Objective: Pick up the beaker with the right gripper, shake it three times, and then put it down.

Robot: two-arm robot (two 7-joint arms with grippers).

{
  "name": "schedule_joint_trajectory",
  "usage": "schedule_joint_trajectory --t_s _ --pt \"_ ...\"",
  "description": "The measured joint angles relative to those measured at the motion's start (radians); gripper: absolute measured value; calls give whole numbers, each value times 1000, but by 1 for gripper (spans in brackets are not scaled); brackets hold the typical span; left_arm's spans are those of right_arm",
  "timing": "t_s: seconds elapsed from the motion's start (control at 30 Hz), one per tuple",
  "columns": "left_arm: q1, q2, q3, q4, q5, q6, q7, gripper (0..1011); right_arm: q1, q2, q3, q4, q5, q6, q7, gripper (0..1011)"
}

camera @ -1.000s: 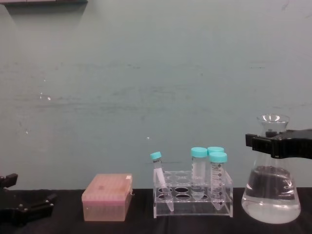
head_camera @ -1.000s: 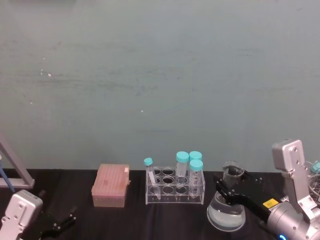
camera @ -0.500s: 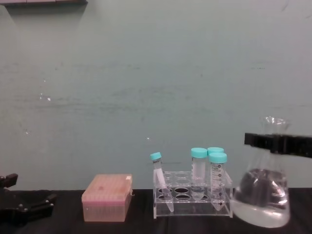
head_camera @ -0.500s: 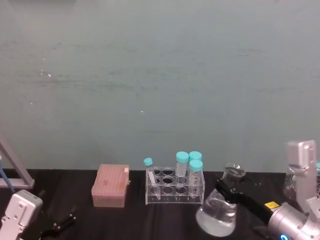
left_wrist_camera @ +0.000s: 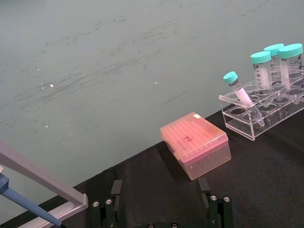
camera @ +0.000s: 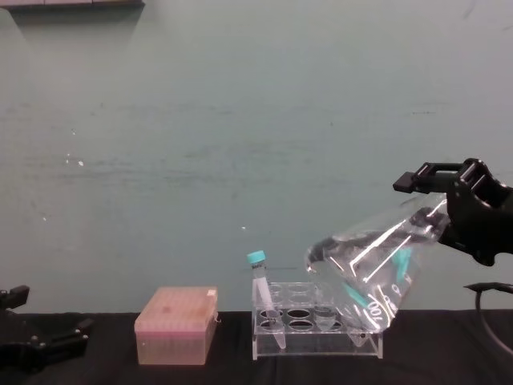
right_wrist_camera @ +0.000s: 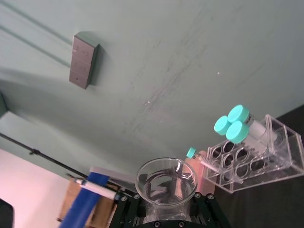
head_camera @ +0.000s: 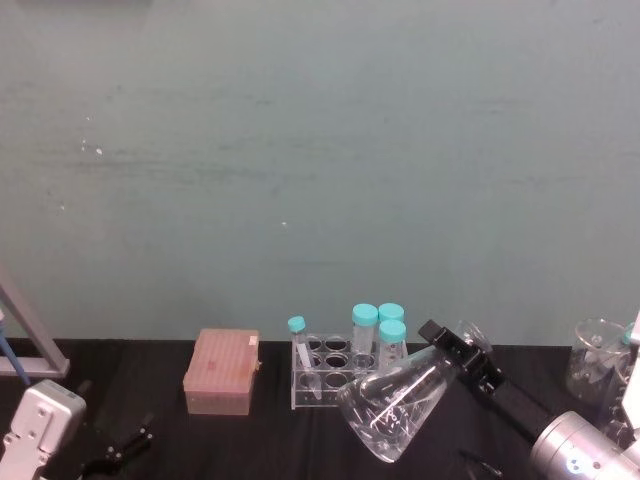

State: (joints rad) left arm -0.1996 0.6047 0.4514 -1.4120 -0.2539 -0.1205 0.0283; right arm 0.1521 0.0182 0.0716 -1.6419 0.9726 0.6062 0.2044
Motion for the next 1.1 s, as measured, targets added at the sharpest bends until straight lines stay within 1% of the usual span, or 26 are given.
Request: schedule_joint_trajectory --t_s 0.1,0.2,0.3,0.33,0.4,0.43,0.47,0.5,0.53,0.6,0.63,0.73,0.77,0.8,0.83,0.87,0.93,0.97,1.07,1.1 --pt "0 0 0 0 0 0 0 1000 -3 -12 9 -3 27 13 -22 449" --pt "0 0 0 0 0 0 0 1000 -3 -4 3 -5 25 11 -26 449" --pt "0 0 0 0 0 0 0 1000 -1 42 -31 -5 -26 -23 -10 449" --pt "0 0 0 0 0 0 0 1000 4 83 -60 -5 -83 -56 12 449" --pt "0 0 0 0 0 0 0 1000 8 124 -90 -5 -135 -91 33 449" --pt "0 0 0 0 0 0 0 1000 14 174 -126 -5 -205 -136 57 449" --pt "0 0 0 0 0 0 0 1000 18 200 -145 -5 -240 -161 68 449" --pt "0 0 0 0 0 0 0 1000 23 227 -164 -5 -287 -193 79 449" --pt "0 0 0 0 0 0 0 1000 33 280 -203 -5 -372 -254 97 449" --pt "0 0 0 0 0 0 0 1000 44 333 -242 -5 -458 -314 105 449" --pt "0 0 0 0 0 0 0 1000 57 380 -277 -4 -544 -372 106 449" --pt "0 0 0 0 0 0 0 1000 75 436 -320 -2 -665 -441 102 449" --pt "0 0 0 0 0 0 0 1000 85 467 -344 0 -750 -481 94 449" --pt "0 0 0 0 0 0 0 1000 90 480 -355 0 -787 -498 88 449" --pt "0 0 0 0 0 0 0 1000 94 490 -362 1 -814 -510 84 449" --pt "0 0 0 0 0 0 0 1000 102 512 -379 2 -876 -533 75 449" --pt "0 0 0 0 0 0 0 1000 110 530 -394 3 -931 -551 67 449" --pt "0 0 0 0 0 0 0 1000 118 548 -409 4 -985 -565 61 449" --pt "0 0 0 0 0 0 0 1000 128 567 -426 5 -1049 -575 56 449" --pt "0 0 0 0 0 0 0 1000 133 575 -434 7 -1082 -579 53 449"
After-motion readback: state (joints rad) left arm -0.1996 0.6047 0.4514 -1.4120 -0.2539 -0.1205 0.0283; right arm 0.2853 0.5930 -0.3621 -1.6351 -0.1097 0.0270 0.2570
